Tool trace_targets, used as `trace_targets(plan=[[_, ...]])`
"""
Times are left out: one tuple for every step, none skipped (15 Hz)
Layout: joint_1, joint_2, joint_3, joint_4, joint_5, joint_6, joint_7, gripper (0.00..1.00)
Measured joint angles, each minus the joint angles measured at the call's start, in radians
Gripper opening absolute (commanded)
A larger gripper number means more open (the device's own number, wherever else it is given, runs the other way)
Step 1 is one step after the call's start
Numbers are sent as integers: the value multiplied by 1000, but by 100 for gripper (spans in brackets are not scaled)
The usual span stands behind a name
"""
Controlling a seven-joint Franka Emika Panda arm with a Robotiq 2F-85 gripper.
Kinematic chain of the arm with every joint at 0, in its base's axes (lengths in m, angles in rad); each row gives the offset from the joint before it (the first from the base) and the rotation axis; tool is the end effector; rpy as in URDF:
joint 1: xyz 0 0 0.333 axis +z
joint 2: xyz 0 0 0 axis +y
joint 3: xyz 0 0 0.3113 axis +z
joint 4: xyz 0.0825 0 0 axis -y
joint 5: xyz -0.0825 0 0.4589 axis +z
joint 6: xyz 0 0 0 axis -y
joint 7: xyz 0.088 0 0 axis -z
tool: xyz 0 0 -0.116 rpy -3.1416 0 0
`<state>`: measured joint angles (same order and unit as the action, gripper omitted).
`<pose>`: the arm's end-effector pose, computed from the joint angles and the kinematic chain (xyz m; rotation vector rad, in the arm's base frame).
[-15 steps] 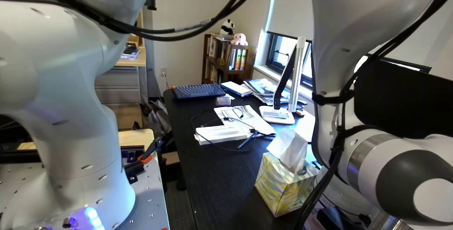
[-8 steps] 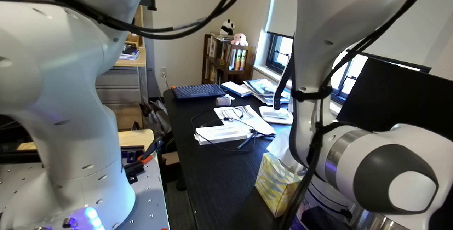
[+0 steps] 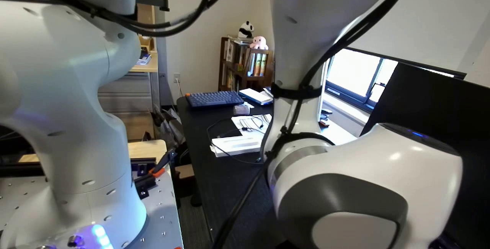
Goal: Take the charger and move it to the left of the table
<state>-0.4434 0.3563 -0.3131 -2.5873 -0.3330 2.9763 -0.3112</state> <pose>0.3274 -0.3083 0.0549 2.9756 -0.1436 -0.0868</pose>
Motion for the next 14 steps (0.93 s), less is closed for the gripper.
trace_targets(plan=[[-16, -24, 11, -36, 1, 23, -27, 20], [-26, -46, 22, -70, 1, 37, -52, 20], [-27, -66, 30, -101, 1, 43, -75, 20], [-24, -83, 36, -129, 0, 43, -95, 20], [-16, -97, 39, -154, -3, 43, -110, 20], [-4, -110, 40, -177, -5, 43, -121, 20], [11, -121, 41, -198, -7, 42, -125, 20], [16, -128, 58, -206, -8, 39, -125, 20], [14, -130, 87, -202, -7, 32, -125, 45], [11, -131, 119, -194, 1, 19, -125, 45], [10, -134, 144, -187, 11, 6, -125, 45], [10, -138, 157, -186, 14, 0, -125, 45], [9, -142, 162, -186, 14, -2, -125, 20], [6, -144, 164, -187, 14, -3, -125, 20]])
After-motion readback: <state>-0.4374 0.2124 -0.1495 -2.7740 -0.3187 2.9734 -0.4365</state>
